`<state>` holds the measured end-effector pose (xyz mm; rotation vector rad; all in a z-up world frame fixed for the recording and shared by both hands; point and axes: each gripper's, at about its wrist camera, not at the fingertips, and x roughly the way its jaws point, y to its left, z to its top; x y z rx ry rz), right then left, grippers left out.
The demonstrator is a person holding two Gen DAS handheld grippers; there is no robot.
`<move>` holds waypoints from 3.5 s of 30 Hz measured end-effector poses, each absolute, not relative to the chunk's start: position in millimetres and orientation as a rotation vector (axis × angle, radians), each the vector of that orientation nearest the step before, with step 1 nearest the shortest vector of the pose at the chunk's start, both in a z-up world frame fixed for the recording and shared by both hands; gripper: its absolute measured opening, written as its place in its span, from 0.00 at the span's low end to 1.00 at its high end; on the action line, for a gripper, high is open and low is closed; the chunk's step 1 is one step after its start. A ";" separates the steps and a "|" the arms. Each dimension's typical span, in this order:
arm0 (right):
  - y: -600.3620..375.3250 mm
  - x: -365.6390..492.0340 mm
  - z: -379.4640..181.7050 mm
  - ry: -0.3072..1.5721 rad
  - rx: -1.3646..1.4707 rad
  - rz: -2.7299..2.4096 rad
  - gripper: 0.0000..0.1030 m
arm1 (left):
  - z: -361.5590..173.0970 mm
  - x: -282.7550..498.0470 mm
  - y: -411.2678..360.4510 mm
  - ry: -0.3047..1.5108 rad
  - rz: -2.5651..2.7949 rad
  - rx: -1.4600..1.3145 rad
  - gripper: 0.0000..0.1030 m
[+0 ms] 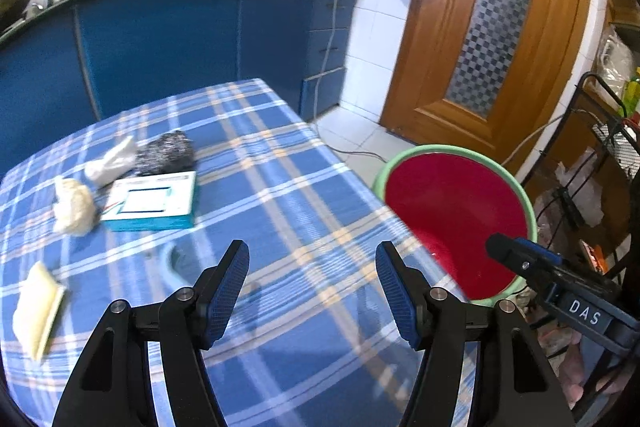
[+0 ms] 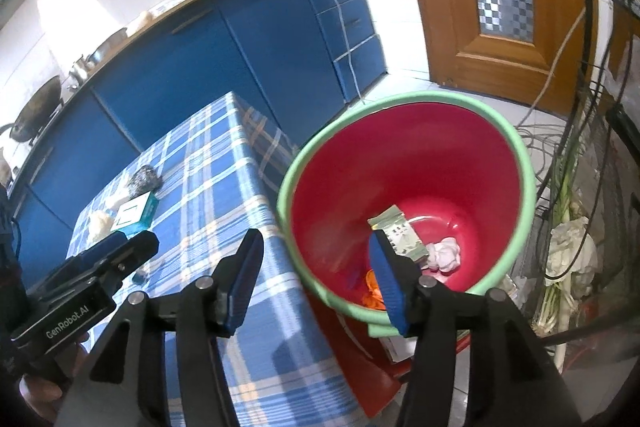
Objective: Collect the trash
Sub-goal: 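Move both open tools back over the table, then grasp the yellow sponge with the left tool while the right tool grasps the light-blue plastic piece, then carry the sponge and blue plastic piece in both tools over the red bucket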
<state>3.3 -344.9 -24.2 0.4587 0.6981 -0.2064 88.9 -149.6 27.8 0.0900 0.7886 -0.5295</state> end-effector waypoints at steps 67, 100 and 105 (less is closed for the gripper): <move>-150.6 114.0 -46.3 0.905 0.126 0.218 0.64 | -26.5 145.8 57.5 0.901 -0.133 0.018 0.64; -176.2 86.0 -40.7 0.839 0.205 0.195 0.24 | 5.3 104.9 48.7 0.836 -0.221 -0.111 0.36; -190.1 73.8 -35.0 0.813 0.244 0.189 0.24 | 13.8 97.7 36.2 0.824 -0.255 -0.108 0.36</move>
